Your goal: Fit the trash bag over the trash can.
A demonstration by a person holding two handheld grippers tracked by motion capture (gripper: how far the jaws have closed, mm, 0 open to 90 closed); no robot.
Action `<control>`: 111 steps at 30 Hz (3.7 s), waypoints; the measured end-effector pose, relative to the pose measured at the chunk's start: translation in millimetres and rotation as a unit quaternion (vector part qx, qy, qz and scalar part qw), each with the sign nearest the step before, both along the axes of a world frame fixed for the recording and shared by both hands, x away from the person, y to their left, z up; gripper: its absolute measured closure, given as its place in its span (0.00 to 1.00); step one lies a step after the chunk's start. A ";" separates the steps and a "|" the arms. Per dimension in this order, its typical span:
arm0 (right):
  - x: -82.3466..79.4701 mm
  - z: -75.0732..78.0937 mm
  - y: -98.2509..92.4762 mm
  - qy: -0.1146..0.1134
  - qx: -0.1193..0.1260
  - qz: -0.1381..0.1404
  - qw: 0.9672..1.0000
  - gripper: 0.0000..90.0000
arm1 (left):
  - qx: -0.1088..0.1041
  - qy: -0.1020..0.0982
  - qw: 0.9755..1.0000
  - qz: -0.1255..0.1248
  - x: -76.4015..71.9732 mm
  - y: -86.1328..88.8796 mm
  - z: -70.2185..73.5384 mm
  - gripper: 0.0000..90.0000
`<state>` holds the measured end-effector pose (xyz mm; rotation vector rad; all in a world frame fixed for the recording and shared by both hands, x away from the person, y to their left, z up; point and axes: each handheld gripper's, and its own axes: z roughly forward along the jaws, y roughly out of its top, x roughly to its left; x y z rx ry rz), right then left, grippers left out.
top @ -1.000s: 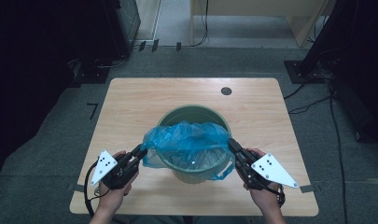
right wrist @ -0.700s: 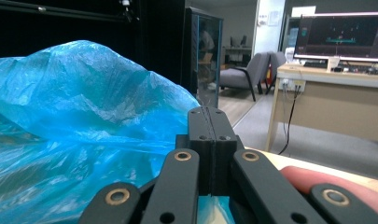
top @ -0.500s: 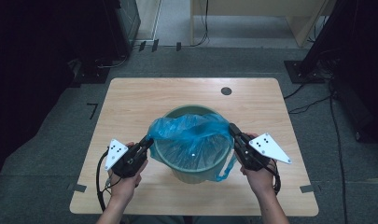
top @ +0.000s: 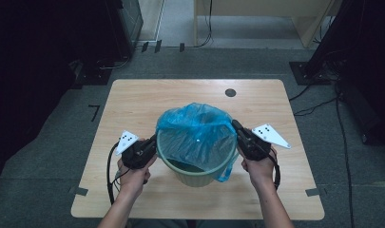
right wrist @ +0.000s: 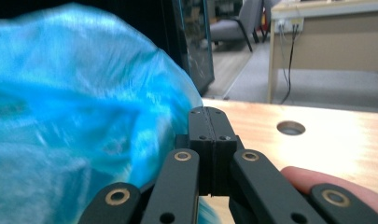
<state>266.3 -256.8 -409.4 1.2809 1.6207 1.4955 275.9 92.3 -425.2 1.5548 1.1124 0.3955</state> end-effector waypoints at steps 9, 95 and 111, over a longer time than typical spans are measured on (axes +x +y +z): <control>-1.6 -25.4 -3.5 0.026 -0.028 -0.007 0.999 1.00 | -0.011 0.011 1.000 0.009 6.0 8.5 -13.5 0.70; -80.9 -44.9 36.9 -0.048 -0.049 0.095 0.993 1.00 | -0.004 -0.088 0.988 -0.130 -24.5 22.0 -29.7 1.00; -56.3 -81.1 13.7 0.054 -0.074 0.034 0.995 1.00 | 0.053 -0.017 0.993 -0.101 -22.1 18.4 -63.9 0.89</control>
